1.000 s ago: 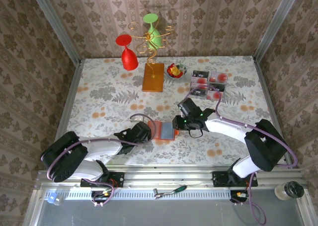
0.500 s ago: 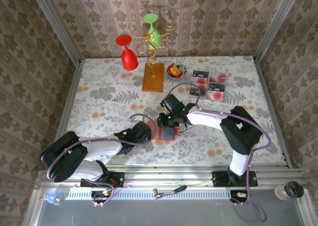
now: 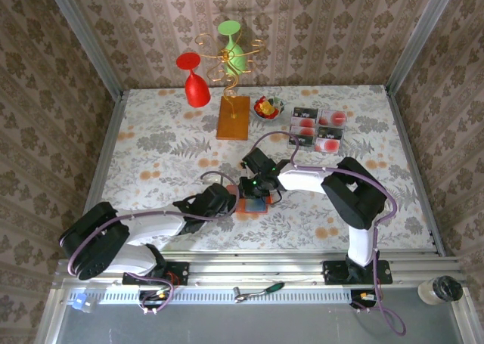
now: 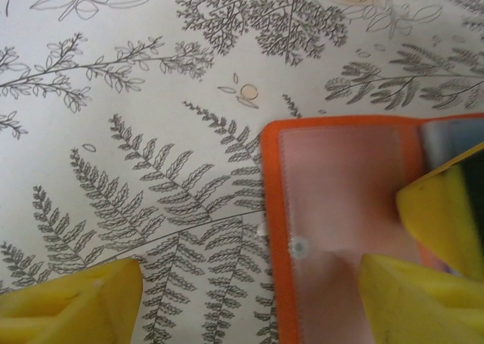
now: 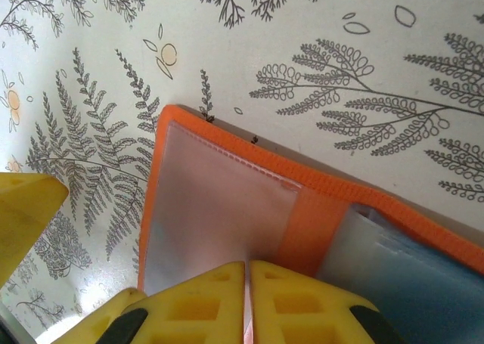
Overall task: Put the credit cards into the card holder
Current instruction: Press the card holder at the center of the table, then rotate the storage box at the center of the table.
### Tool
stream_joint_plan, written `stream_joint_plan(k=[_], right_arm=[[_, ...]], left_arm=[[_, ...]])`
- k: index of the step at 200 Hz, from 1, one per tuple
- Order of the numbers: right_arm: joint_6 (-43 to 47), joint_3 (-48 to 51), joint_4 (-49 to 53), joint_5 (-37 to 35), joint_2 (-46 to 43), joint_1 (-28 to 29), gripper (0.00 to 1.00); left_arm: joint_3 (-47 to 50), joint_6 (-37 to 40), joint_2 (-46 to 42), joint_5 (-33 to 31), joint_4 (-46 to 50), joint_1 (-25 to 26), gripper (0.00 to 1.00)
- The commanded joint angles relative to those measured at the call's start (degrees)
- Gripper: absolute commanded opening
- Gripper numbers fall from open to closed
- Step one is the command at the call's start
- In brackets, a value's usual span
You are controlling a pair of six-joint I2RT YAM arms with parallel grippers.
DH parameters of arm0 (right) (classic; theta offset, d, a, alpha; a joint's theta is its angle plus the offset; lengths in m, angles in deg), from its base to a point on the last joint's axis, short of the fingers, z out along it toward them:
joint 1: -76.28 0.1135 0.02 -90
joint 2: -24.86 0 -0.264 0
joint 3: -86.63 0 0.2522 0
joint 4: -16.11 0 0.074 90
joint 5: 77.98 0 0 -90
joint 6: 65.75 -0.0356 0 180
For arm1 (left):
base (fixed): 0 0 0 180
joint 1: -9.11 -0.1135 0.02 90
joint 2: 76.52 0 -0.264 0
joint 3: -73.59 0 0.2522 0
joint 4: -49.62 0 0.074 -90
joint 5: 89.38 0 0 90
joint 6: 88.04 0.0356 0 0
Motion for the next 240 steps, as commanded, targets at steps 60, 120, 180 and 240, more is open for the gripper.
stream_joint_plan(k=[60, 120, 180, 240], right_arm=[[-1.4, -0.9, 0.8, 0.0, -0.9, 0.0, 0.15], [0.6, -0.8, 5.0, -1.3, -11.1, -4.7, 0.32], [10.9, -5.1, 19.4, -10.7, -16.4, -21.7, 0.61], [10.0, -10.0, 20.9, -13.0, -12.6, -41.9, 0.64]], left_arm=[[1.0, -0.4, 2.8, 0.7, -1.1, 0.7, 0.69], [1.1, -0.4, 4.0, 0.5, -1.1, 0.9, 0.69], [0.6, -0.1, 3.9, 0.5, -1.0, 1.0, 0.69], [0.5, -0.1, 3.1, 0.3, 0.3, 1.1, 0.69]])
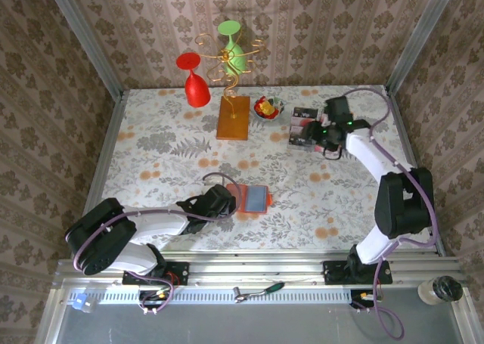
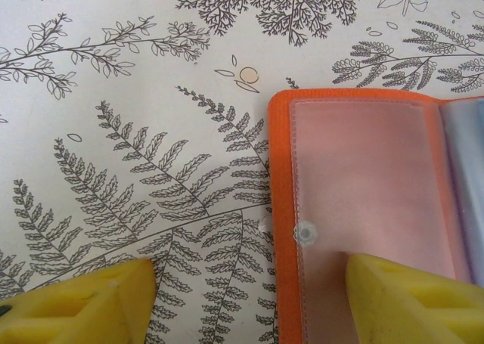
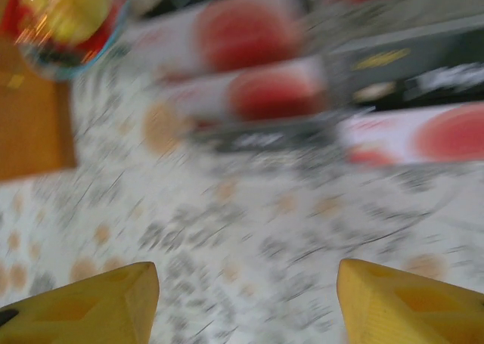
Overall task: Put the credit cards into the card holder
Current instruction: Rotate the storage box at the center of the table.
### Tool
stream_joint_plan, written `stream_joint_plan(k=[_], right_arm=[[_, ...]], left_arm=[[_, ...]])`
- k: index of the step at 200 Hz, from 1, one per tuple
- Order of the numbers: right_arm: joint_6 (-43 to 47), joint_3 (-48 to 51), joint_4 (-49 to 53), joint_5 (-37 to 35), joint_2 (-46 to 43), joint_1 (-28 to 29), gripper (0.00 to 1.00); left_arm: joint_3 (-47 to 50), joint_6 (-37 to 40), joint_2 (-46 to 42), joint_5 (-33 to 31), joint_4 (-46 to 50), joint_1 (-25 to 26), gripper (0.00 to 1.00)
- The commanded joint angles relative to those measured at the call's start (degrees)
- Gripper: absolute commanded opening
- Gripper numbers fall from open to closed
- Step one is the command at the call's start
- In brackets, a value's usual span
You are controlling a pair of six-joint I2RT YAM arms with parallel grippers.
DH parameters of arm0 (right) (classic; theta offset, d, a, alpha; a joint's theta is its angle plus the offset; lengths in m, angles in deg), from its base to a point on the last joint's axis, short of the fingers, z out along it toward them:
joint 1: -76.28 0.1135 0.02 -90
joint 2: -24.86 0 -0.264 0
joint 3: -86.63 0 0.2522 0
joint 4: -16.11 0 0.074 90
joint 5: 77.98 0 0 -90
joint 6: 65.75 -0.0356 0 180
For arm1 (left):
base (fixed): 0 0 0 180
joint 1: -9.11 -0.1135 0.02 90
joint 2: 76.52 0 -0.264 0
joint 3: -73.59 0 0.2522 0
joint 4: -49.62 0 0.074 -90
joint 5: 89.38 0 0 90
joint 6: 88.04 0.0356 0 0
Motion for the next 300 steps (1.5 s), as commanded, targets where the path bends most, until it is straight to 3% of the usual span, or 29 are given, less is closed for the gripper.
stream_joint_plan(k=[1, 43, 63, 121, 178, 204, 217, 238, 251, 300], right_arm=[[0.6, -2.4, 3.8, -2.7, 2.1, -4.9, 0.64], [-0.6, -3.6, 4.4, -1.9, 7.2, -11.6, 0.62], [-2.0, -3.4, 0.3, 2.0, 8.2, -14.1, 0.61], [-5.0, -2.6, -12.3, 14.1, 9.7, -18.0, 0.72], [-10.8, 0.2, -23.6, 15.7, 7.7, -21.7, 0.73], [-16.2, -2.8, -25.5, 17.8, 11.7, -23.6, 0.66], [-19.9, -4.9, -26.5, 19.3, 14.8, -24.5, 0.57], [-23.4, -9.7, -26.2, 21.6, 20.5, -25.1, 0.34], [-24.5, -13.6, -25.3, 23.4, 24.4, -25.0, 0.27], [-24.1, -26.8, -20.6, 28.6, 35.9, -23.5, 0.23]], left_arm=[[0.2, -0.1, 0.2, 0.5, 1.6, 0.6, 0.69], [0.2, 0.0, -1.0, 0.0, 2.7, 0.5, 0.69], [0.1, 0.0, -0.9, 0.1, 3.0, 0.7, 0.69], [-0.1, -0.1, 0.2, 0.6, 2.6, 0.6, 0.69], [-0.8, -0.3, 2.2, 1.3, 1.6, 0.7, 0.69], [-1.1, -0.3, 3.0, 1.5, 1.6, 0.6, 0.69], [-1.3, -0.3, 3.6, 1.7, 1.6, 0.6, 0.69], [-1.8, -0.4, 4.3, 1.9, 1.5, 0.7, 0.69], [-1.9, -0.6, 4.5, 1.9, 1.4, 0.7, 0.69], [-2.2, -1.1, 4.7, 1.9, 1.9, 0.6, 0.68]])
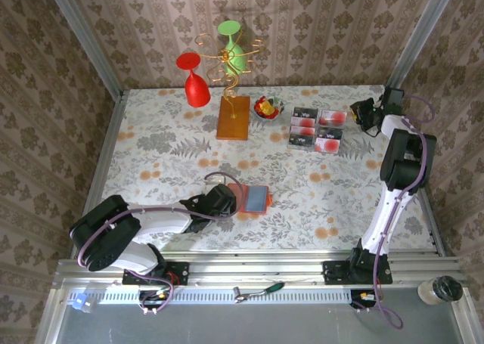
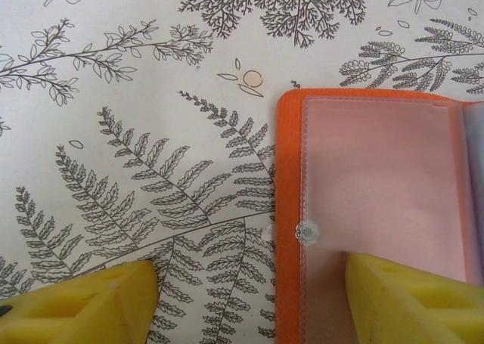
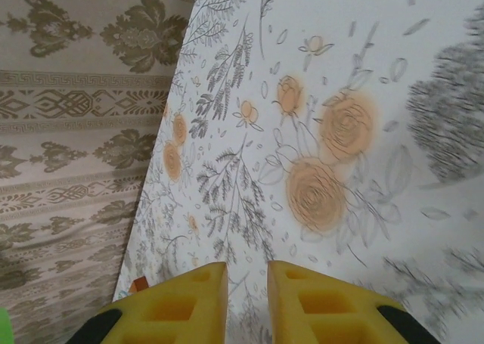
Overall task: Put the credit cards into the card holder
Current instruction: Rotate the storage box at the center of the table.
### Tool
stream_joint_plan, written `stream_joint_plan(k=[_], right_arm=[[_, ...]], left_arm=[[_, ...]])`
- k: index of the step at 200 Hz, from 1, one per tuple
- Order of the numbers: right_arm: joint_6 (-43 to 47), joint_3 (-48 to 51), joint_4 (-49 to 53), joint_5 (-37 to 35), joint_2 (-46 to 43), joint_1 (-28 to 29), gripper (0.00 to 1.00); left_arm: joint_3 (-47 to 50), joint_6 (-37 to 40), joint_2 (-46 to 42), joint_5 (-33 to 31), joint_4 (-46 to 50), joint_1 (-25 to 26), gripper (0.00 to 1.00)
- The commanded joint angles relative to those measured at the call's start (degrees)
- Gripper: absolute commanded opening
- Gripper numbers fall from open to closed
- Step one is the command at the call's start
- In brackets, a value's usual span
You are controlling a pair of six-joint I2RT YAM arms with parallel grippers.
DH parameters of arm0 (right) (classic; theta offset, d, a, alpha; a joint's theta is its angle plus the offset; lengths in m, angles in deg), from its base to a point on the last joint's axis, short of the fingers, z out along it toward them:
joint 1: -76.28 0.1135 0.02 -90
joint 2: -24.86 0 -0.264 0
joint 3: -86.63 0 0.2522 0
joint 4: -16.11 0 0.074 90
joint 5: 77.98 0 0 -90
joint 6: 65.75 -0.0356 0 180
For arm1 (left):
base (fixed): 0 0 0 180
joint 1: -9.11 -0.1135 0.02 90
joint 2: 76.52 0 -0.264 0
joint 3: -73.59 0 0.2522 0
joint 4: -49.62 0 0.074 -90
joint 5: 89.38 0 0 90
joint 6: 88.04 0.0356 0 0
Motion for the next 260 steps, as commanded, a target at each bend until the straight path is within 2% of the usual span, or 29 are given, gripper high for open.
stream_joint_plan(k=[1, 51, 86, 160, 214, 260], right_arm=[[-0.6, -6.4, 3.8, 4.8, 4.0, 1.2, 0.23], [3.2, -17.8, 10.1, 11.9, 13.2, 2.0, 0.24], [3.7, -16.8, 9.1, 16.6, 13.4, 2.0, 0.24], [0.6, 2.4, -3.6, 20.2, 3.5, 3.0, 0.22], [-0.9, 17.6, -12.3, 20.0, -4.5, 5.6, 0.22], [0.0, 29.0, -15.9, 19.0, -11.0, 8.1, 0.21]], left_arm=[[-0.5, -1.2, 2.4, 3.6, 0.8, 0.2, 0.68], [-0.3, -1.7, 2.2, 3.5, 1.1, 0.5, 0.68], [-0.4, -1.7, 2.4, 3.4, 0.9, 0.6, 0.68], [-0.6, -0.6, 2.5, 3.9, 0.0, 0.8, 0.68], [0.2, -0.5, 1.7, 4.0, -1.1, 1.0, 0.68], [1.2, -0.4, 0.4, 3.6, -1.5, 1.2, 0.68]])
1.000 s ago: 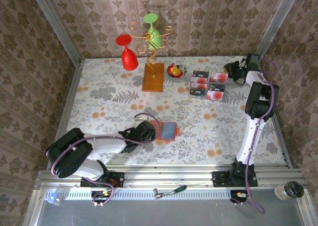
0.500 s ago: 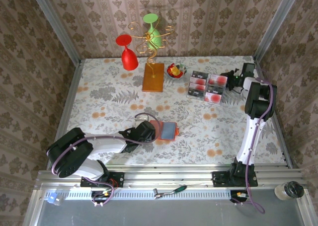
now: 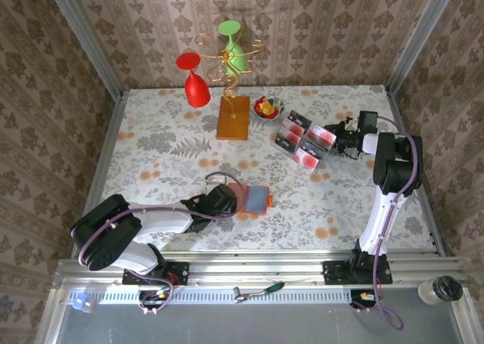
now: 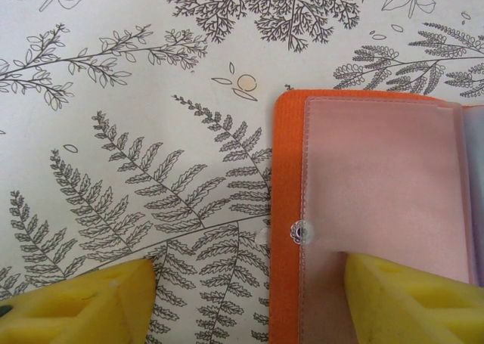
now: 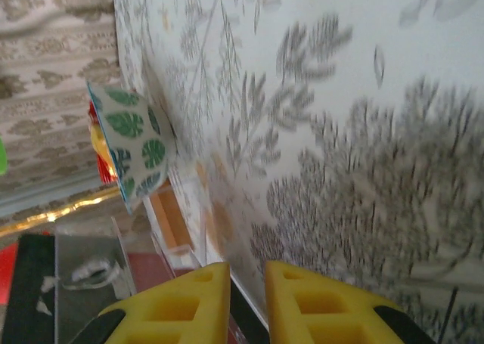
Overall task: Put the credit cards into the card holder
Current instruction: Rotate the storage box at the center of the table, then pick up the credit card from the storage box.
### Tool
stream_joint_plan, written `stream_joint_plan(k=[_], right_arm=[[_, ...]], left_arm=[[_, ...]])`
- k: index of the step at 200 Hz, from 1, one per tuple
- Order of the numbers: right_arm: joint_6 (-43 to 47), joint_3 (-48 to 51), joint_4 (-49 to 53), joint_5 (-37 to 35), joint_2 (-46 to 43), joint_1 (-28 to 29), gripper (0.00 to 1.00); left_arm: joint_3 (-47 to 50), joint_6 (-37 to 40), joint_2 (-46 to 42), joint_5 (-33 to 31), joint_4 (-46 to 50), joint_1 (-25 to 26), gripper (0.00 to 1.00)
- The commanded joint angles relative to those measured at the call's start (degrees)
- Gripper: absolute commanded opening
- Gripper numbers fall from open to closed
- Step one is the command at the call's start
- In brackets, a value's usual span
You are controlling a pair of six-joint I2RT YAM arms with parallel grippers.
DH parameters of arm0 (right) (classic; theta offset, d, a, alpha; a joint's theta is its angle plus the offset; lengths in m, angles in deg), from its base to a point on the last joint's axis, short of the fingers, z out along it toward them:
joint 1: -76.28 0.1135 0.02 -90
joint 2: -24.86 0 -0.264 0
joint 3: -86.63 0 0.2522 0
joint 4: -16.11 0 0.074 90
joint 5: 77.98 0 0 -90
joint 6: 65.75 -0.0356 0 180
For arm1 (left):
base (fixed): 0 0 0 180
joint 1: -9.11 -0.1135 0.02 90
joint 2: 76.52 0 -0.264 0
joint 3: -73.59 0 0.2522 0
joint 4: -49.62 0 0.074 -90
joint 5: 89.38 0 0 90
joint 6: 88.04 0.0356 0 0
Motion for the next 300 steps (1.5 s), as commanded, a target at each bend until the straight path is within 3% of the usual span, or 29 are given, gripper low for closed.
stream_joint_plan(k=[1, 46, 82, 120, 151, 183, 212, 241, 269, 300], right_arm=[[-0.1, 4.7, -3.5, 1.2, -4.4, 1.2, 0.21], [0.7, 14.0, -6.3, 0.8, -10.2, 4.1, 0.21], [3.1, 17.4, -2.0, -1.1, -17.2, 3.9, 0.24], [13.7, 13.3, 19.3, -15.1, -32.1, 3.4, 0.33], [23.0, 5.3, 35.2, -25.7, -39.0, 8.4, 0.46], [30.8, -3.0, 46.9, -33.4, -37.5, 16.8, 0.53], [36.1, -7.9, 53.0, -41.8, -33.8, 24.5, 0.52], [40.8, -12.3, 58.5, -54.6, -29.4, 32.0, 0.52], [43.3, -14.6, 61.0, -62.9, -25.6, 36.1, 0.52], [44.8, -16.0, 61.9, -65.9, -21.7, 38.3, 0.51]], left_arm=[[1.4, -0.2, 0.2, 4.0, -1.1, 0.7, 0.68], [2.1, -0.4, -0.7, 3.6, -1.4, 0.8, 0.68], [2.5, -0.6, -1.2, 3.2, -1.2, 0.9, 0.68], [3.1, -1.4, -2.2, 2.0, -0.4, 1.3, 0.68], [3.5, -2.5, -2.5, 1.0, 0.1, 1.7, 0.68], [3.9, -3.3, -2.5, 0.7, 0.1, 2.1, 0.68], [4.0, -3.6, -3.0, 0.3, 0.3, 2.4, 0.68], [3.7, -3.7, -3.3, 0.2, 0.6, 2.6, 0.68], [3.8, -3.7, -3.3, 0.2, 0.5, 2.7, 0.68], [3.7, -3.6, -3.0, 0.2, 0.4, 2.7, 0.68]])
